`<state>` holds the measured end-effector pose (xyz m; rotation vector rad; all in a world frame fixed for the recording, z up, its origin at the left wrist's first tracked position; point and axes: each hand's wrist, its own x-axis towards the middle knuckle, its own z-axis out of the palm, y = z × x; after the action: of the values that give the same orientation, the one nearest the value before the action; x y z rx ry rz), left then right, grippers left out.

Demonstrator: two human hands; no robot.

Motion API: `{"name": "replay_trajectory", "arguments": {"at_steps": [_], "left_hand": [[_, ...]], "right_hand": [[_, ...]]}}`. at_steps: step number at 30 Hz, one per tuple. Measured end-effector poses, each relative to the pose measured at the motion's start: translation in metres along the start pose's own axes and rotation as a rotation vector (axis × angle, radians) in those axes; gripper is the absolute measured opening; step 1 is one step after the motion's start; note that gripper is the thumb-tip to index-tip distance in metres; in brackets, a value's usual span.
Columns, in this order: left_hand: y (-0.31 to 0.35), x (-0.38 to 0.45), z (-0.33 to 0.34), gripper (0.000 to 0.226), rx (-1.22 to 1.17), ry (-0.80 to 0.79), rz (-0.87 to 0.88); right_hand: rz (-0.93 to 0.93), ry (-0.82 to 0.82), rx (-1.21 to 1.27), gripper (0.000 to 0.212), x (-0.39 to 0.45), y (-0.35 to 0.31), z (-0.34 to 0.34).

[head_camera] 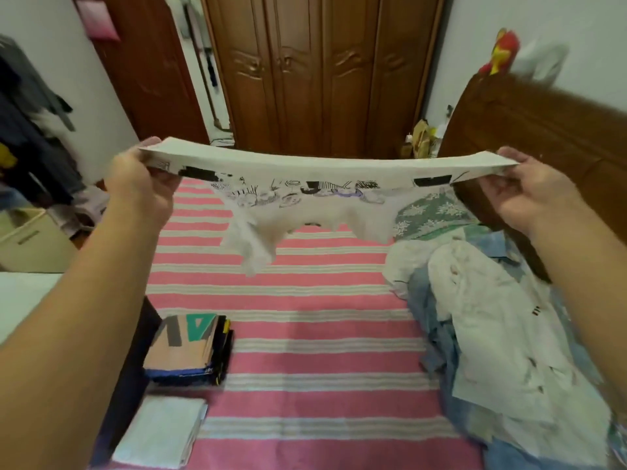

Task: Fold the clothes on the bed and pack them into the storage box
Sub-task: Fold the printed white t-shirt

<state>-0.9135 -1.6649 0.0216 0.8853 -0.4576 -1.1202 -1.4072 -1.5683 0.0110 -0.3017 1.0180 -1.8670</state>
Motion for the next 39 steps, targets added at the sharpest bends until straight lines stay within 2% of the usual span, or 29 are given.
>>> {"name": "replay_trajectory", "arguments": {"at_steps": [4, 7, 13, 17, 21, 23, 25, 29, 32, 35, 37, 39], "left_hand": [[-0.019, -0.030, -0.050, 0.026, 0.100, 0.042, -0.023], [-0.063, -0.047, -0.113, 0.020, 0.323, 0.062, -0.068], [-0.201, -0.085, -0.263, 0.031, 0.711, 0.175, -0.354], [-0.309, -0.112, -0.364, 0.035, 0.902, 0.243, -0.563], [-0.399, -0.127, -0.452, 0.035, 0.932, 0.338, -0.712], [-0.427, -0.131, -0.482, 0.024, 0.892, 0.403, -0.745], [-0.440, -0.136, -0.497, 0.016, 0.890, 0.446, -0.706], [-0.432, -0.142, -0.506, 0.021, 1.084, 0.410, -0.595], [-0.413, -0.141, -0.505, 0.020, 1.196, 0.368, -0.601], [-0.403, -0.141, -0.500, 0.023, 1.489, 0.246, -0.650], [-0.391, -0.142, -0.483, 0.026, 1.762, 0.114, -0.651], [-0.383, -0.151, -0.458, 0.026, 2.060, -0.046, -0.484]], "right_hand": [[0.009, 0.020, -0.136, 0.033, -0.022, 0.028, -0.028], [0.087, 0.076, -0.216, 0.038, -0.032, 0.073, -0.074], [0.351, 0.237, -0.404, 0.050, -0.053, 0.205, -0.219], [0.534, 0.337, -0.604, 0.039, -0.060, 0.315, -0.320], [0.676, 0.421, -0.650, 0.040, -0.061, 0.417, -0.419], [0.718, 0.498, -0.612, 0.028, -0.065, 0.448, -0.451], [0.697, 0.532, -0.657, 0.019, -0.068, 0.462, -0.465], [0.623, 0.524, -0.881, 0.020, -0.069, 0.461, -0.462], [0.592, 0.549, -1.042, 0.020, -0.067, 0.443, -0.450], [0.636, 0.522, -1.251, 0.028, -0.074, 0.435, -0.445], [0.635, 0.551, -1.262, 0.029, -0.081, 0.424, -0.424], [0.563, 0.522, -1.192, 0.031, -0.088, 0.409, -0.392]]}}
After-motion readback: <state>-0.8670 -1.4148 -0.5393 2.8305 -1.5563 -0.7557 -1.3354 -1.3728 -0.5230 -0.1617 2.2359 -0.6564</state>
